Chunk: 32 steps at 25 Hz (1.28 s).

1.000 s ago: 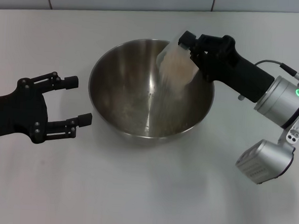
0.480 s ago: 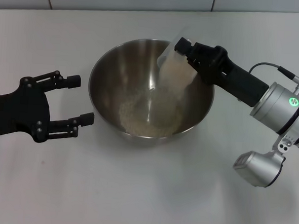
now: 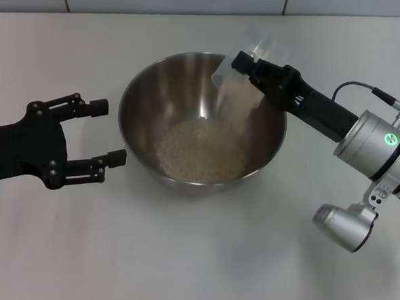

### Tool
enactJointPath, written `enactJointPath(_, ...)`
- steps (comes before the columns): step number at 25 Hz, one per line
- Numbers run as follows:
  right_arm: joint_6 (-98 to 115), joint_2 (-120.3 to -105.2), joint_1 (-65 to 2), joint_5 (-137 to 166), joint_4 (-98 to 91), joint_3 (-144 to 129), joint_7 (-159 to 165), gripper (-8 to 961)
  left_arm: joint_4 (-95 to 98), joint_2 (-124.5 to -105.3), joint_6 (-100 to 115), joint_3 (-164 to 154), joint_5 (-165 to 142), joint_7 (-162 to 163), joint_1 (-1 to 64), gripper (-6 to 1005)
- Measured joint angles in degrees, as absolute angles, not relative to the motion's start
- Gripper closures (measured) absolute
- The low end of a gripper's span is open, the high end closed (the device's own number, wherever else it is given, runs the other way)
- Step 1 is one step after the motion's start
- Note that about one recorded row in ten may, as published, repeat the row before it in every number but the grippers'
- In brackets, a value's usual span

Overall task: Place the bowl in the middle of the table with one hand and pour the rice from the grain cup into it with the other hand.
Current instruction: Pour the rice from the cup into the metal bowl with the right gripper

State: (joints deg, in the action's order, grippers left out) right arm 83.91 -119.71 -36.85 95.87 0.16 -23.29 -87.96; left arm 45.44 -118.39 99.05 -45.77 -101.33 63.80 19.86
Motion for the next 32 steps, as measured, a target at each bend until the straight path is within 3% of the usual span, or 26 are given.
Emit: enactJointPath(32,84.03,-119.71,-37.11,96.52,1.43,-23.29,-98.66,907,45.44,-118.29,99.05,-45.62,-101.34,63.81,20.4,170)
